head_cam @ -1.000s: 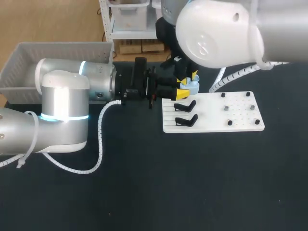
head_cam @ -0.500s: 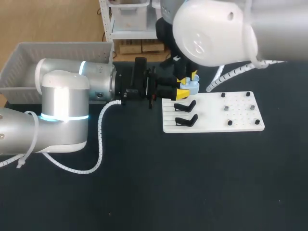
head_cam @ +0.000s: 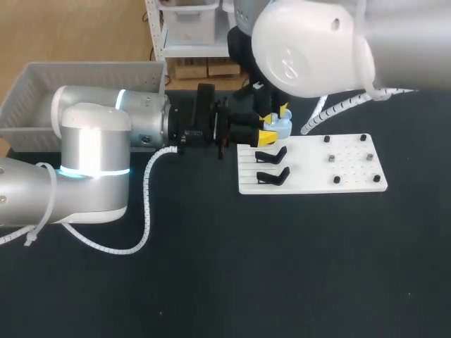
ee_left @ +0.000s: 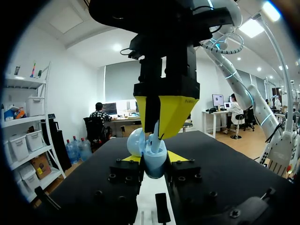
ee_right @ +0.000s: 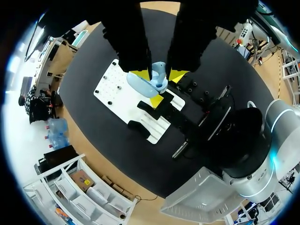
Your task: Pick up each earbud case from the left stands, insert the matching earbuds, close the lid, and place the case in the box.
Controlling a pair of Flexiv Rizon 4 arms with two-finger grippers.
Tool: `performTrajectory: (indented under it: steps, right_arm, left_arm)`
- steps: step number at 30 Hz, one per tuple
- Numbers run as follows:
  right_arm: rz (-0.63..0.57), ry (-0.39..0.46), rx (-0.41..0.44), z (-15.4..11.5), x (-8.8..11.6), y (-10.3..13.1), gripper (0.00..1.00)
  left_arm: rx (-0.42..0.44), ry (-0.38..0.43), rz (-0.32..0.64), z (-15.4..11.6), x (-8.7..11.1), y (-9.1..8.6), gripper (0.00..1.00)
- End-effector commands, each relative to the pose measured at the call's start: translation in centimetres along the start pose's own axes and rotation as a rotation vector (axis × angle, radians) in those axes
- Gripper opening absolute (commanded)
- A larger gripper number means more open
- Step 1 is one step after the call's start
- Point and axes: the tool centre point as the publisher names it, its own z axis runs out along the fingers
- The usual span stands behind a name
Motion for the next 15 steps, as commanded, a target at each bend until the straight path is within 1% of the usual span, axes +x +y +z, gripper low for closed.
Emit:
performTrajectory:
  steps: [1, 15]
  right_arm:
    - [-0.001, 0.000, 0.000, 0.08, -0.17, 0.08, 0.00]
    - [-0.002, 0.012, 0.006, 0.52, -0.36, 0.04, 0.00]
  left_arm:
    - [-0.001, 0.001, 0.000, 0.03, 0.00, -0.01, 0.00]
    - [-0.001, 0.001, 0.000, 0.03, 0.00, -0.01, 0.00]
